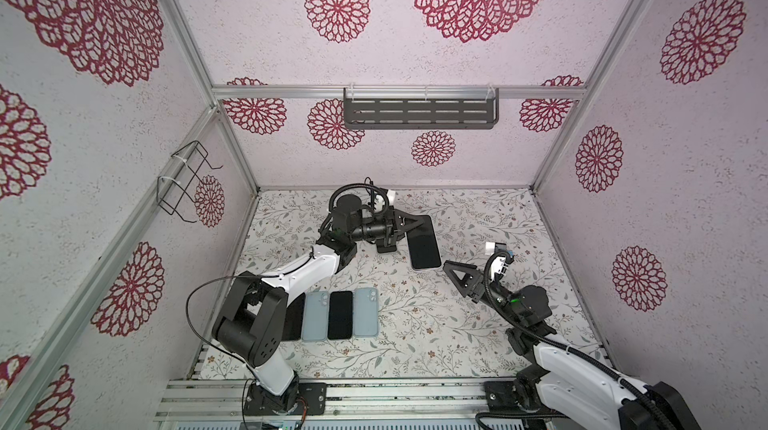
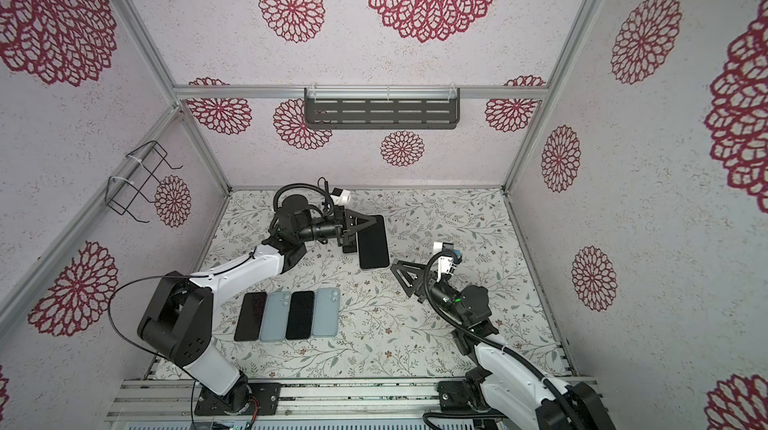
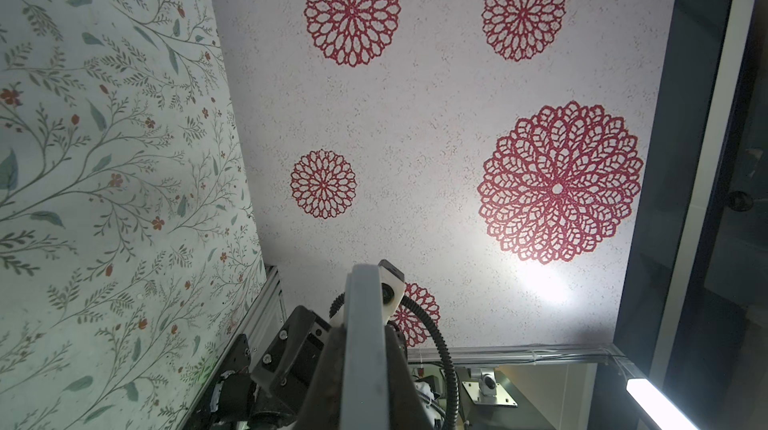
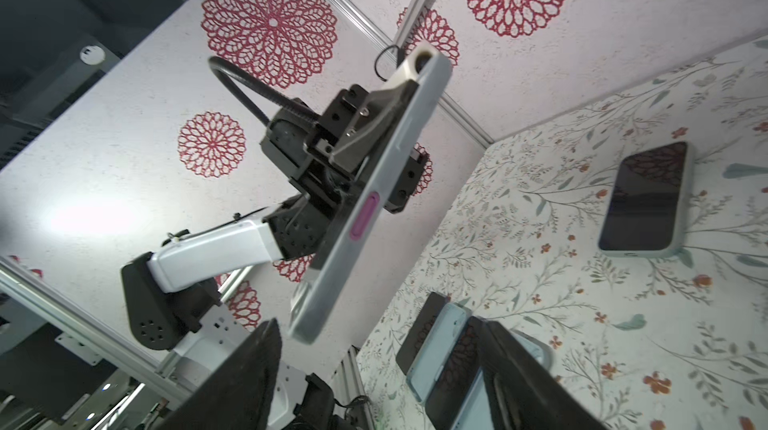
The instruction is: Take the phone out of the phone case
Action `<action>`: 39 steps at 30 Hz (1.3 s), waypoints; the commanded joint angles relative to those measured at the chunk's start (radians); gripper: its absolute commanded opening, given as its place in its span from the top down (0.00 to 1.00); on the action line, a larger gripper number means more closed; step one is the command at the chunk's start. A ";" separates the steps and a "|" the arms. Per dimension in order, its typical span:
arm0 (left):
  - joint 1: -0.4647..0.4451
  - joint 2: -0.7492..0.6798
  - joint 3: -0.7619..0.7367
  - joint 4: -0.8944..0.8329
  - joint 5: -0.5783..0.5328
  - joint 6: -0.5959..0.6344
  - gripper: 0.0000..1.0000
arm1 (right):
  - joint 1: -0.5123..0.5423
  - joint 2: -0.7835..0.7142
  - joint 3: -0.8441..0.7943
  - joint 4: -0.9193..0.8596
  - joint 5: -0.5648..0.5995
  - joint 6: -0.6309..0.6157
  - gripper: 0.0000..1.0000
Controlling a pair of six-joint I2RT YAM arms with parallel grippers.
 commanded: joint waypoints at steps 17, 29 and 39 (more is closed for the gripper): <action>0.006 0.027 -0.050 0.175 -0.007 -0.137 1.00 | 0.007 0.118 0.019 0.347 -0.042 0.196 0.43; 0.006 0.032 -0.050 0.180 -0.014 -0.139 1.00 | 0.054 0.236 0.021 0.536 -0.041 0.278 0.58; 0.007 0.031 -0.053 0.184 -0.013 -0.136 1.00 | 0.064 0.256 0.025 0.539 -0.027 0.275 0.68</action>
